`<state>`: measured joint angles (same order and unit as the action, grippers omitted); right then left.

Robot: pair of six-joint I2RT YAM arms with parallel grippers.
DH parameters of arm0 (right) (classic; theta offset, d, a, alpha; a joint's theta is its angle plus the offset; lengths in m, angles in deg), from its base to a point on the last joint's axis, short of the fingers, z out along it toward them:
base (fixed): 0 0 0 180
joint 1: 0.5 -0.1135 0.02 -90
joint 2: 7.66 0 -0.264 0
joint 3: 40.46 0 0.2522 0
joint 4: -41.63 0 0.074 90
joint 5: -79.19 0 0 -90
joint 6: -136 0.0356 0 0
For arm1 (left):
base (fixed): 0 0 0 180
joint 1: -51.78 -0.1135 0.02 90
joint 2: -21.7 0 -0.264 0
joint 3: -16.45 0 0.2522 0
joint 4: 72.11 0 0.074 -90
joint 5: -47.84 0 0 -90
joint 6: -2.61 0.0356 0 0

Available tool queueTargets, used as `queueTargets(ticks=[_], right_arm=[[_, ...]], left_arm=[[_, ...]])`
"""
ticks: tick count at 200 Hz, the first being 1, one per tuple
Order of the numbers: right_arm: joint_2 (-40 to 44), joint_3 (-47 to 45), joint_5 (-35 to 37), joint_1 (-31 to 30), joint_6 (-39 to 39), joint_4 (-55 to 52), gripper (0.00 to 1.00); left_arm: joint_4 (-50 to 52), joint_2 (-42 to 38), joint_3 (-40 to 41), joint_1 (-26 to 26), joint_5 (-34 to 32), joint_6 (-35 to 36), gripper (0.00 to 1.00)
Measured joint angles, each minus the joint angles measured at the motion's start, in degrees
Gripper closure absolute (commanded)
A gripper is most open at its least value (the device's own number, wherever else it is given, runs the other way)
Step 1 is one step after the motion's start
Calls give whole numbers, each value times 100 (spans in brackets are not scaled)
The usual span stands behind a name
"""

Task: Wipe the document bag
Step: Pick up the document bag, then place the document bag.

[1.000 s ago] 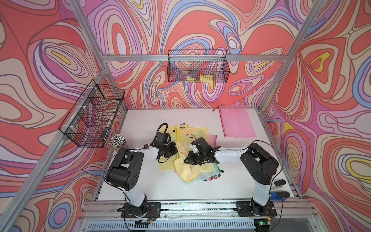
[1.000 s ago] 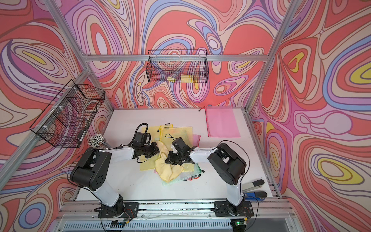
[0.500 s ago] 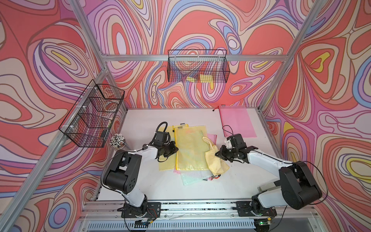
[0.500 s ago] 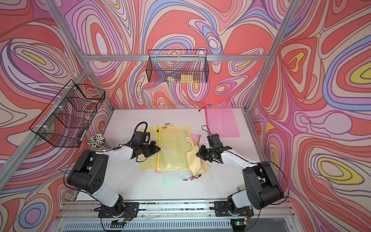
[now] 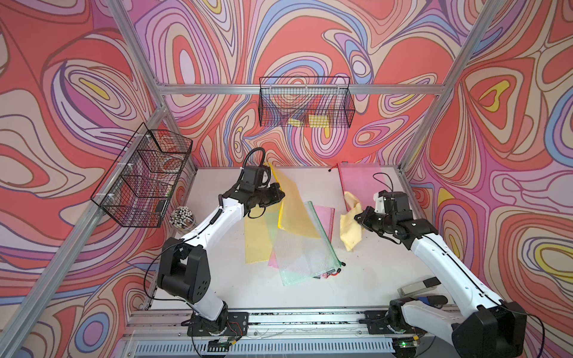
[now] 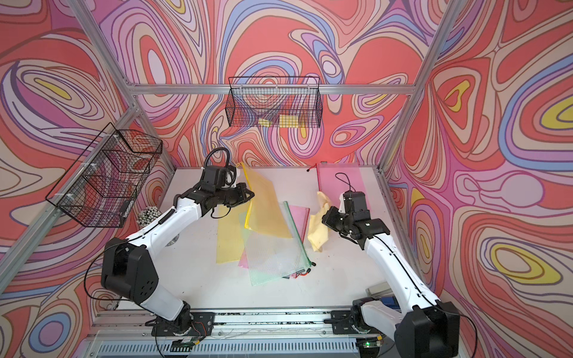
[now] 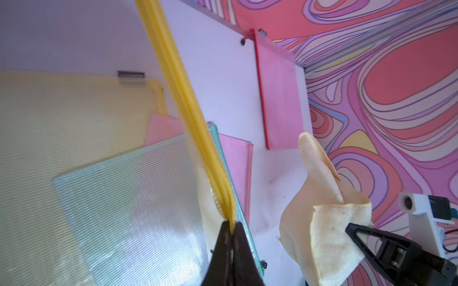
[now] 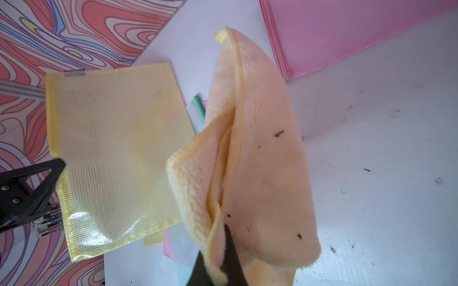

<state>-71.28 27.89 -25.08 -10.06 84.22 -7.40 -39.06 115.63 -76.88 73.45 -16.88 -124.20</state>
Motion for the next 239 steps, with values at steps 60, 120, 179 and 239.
queueTargets(ticks=[60, 120, 179, 239], right_arm=[[538, 131, 448, 179, -7, -623, 100], [1178, 127, 802, 201, 55, -1049, 100], [1541, -116, 772, 203, 195, -1104, 100], [1482, -317, 629, 203, 203, -1003, 100]], left_arm=[[4, 1856, -2267, 817, 785, -166, 100], [-1517, 4216, -4907, 1215, 1414, -1038, 100], [-2837, 7077, -7195, 1281, 863, -1836, 93], [-3008, 7508, -6948, 1392, 446, -1893, 1]])
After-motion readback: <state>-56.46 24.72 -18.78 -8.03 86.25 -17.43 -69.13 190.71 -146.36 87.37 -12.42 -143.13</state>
